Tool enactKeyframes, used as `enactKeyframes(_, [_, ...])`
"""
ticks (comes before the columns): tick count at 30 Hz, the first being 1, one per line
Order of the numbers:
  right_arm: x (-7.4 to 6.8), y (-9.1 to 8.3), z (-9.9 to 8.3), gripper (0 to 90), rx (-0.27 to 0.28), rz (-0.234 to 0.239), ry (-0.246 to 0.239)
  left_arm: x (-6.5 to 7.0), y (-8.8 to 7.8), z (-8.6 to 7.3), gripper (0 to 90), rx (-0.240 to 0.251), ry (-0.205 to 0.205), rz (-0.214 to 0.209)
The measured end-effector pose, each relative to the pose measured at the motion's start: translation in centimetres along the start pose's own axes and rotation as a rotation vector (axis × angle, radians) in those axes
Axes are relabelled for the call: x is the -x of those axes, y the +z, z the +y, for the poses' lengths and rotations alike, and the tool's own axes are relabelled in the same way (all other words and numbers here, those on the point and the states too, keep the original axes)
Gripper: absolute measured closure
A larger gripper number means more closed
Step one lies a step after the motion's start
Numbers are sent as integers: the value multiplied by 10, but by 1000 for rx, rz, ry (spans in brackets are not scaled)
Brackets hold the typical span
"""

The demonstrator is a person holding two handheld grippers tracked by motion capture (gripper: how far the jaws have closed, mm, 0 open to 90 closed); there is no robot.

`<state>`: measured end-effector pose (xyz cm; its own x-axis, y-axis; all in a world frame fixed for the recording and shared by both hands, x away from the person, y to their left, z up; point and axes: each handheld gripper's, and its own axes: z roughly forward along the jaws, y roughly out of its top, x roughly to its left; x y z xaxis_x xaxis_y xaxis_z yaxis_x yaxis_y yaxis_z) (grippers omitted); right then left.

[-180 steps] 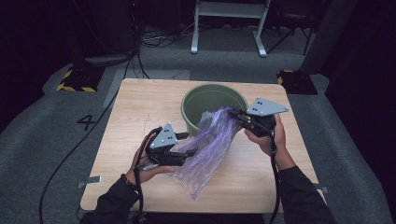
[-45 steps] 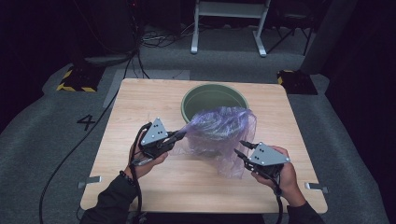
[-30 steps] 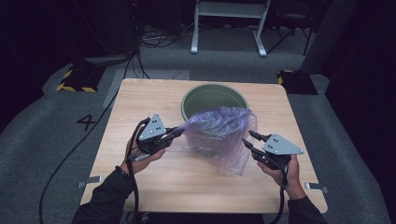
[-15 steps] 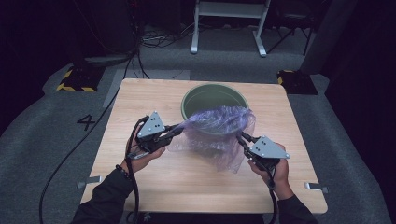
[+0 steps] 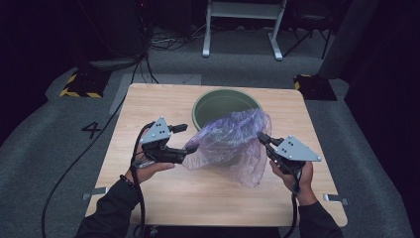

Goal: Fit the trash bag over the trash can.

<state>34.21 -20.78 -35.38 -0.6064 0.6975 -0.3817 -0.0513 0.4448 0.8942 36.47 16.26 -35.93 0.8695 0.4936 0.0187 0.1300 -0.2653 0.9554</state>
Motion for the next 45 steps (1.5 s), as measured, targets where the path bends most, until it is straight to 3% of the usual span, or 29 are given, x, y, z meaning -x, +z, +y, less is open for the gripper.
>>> enactKeyframes(4, [9, 4, 9, 900, 4, -3, 2, 2, -8, -1, 212, 23, 5, -21])
enactKeyframes(6, [15, 5, 13, 900, 13, 5, 19, 3, -11, -1, 242, 11, 11, -17])
enactKeyframes(7, [17, 4, 16, 900, 19, 8, 23, 3, -11, -1, 303, 11, 11, -17])
enactKeyframes(10, [23, 4, 24, 900, 37, 23, 25, 9, -12, 2, 641, -21, 86, 32])
enactKeyframes(12, [26, 6, 29, 900, 42, 41, 33, 11, -12, 4, 746, -25, 125, 47])
enactKeyframes(15, [32, 13, 33, 900, 28, 49, 39, 8, -11, 8, 825, -18, 124, 42])
enactKeyframes(17, [34, 16, 34, 900, 18, 52, 42, 6, -10, 8, 851, -15, 119, 49])
enactKeyframes(19, [41, 25, 33, 894, -10, 62, 59, -3, -8, 9, 870, -11, 74, 49])
enactKeyframes(22, [47, 32, 31, 873, -30, 57, 79, -10, -6, 12, 888, -1, 56, 70])
enactKeyframes(26, [53, 43, 30, 853, -48, 39, 93, -20, 3, 19, 893, -28, 55, 83])
enactKeyframes(29, [60, 56, 32, 756, -82, 55, 121, -25, 7, 23, 894, -38, 54, 97])
enactKeyframes(32, [64, 64, 32, 578, -116, 35, 155, -33, 12, 24, 894, -34, 28, 108])
enactKeyframes(35, [64, 60, 32, 497, -99, 57, 188, -35, 13, 22, 896, -37, 14, 110])
enactKeyframes(38, [60, 49, 36, 439, -70, 55, 178, -34, 12, 21, 897, -40, 15, 112])
enactKeyframes(45, [47, 25, 49, 362, -16, 102, 151, -33, 10, 18, 898, -52, 12, 121])
